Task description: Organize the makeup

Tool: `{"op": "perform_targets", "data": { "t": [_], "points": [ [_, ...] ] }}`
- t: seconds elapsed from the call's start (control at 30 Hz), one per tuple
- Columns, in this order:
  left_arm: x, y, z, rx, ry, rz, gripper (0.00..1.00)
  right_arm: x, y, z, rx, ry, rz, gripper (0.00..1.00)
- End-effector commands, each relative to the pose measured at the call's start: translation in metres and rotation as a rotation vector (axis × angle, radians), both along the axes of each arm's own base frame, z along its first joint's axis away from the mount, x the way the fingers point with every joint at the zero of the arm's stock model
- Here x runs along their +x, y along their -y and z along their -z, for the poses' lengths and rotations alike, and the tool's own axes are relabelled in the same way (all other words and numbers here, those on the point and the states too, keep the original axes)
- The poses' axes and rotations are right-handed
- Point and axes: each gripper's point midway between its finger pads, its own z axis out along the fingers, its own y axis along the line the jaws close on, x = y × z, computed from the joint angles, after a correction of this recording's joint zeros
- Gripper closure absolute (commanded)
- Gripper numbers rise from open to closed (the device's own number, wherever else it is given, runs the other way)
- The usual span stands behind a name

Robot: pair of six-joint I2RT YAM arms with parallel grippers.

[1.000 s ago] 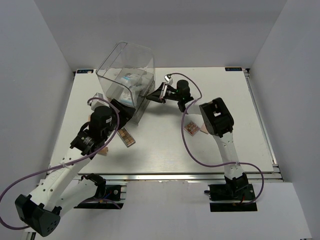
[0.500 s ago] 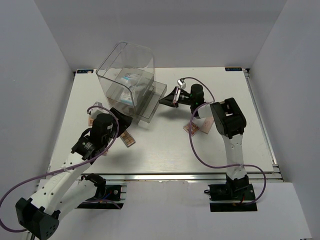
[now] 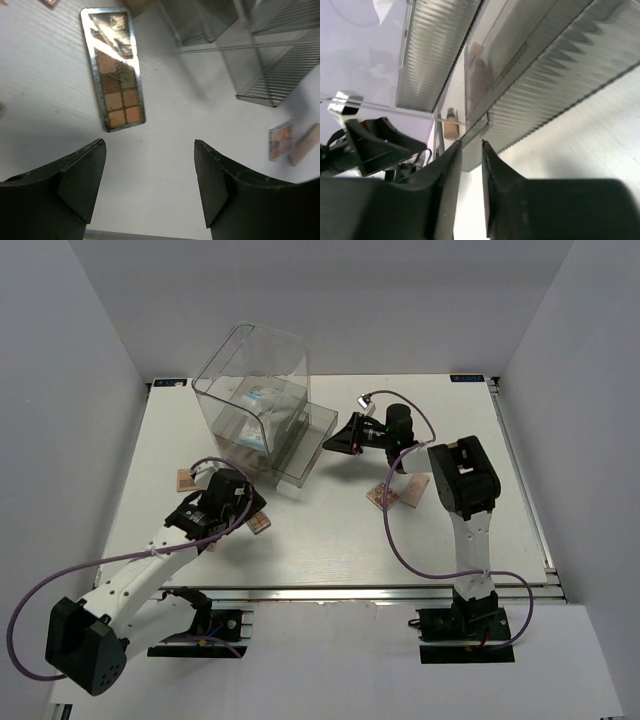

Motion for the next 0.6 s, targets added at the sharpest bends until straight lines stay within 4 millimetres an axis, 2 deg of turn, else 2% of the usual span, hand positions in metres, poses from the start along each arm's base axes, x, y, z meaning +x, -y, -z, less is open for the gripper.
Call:
{"op": "perform_targets", "data": {
  "t": [0.0, 0.03, 0.2, 0.23, 0.4, 0.53, 0.57],
  "points": [
    [-0.005, -0.005, 0.020, 0.069, -0.053, 0.032, 0.19, 0.000, 0.008, -0.028, -0.007, 0.129, -0.036, 0.70],
    [-0.003, -0.004, 0.024, 0.079, -0.062, 0.036, 0.18, -0.002, 0.009, -0.027, -0.017, 0.133, -0.047, 0.61],
    [0.003, -0.004, 0.041, 0.144, -0.098, 0.070, 0.16, -0.011, 0.016, -0.026, -0.046, 0.150, -0.067, 0.52],
    [0.006, -0.002, 0.042, 0.150, -0.096, 0.076, 0.15, -0.014, 0.018, -0.031, -0.048, 0.165, -0.070, 0.50],
    [0.013, -0.002, 0.066, 0.228, -0.154, 0.115, 0.15, -0.023, 0.038, -0.030, -0.105, 0.212, -0.066, 0.49],
    [0.022, 0.000, 0.079, 0.258, -0.169, 0.134, 0.15, -0.029, 0.056, -0.045, -0.126, 0.299, -0.054, 0.49],
    [0.023, 0.000, 0.082, 0.265, -0.175, 0.137, 0.15, -0.032, 0.060, -0.043, -0.132, 0.295, -0.050, 0.49]
  ]
}}
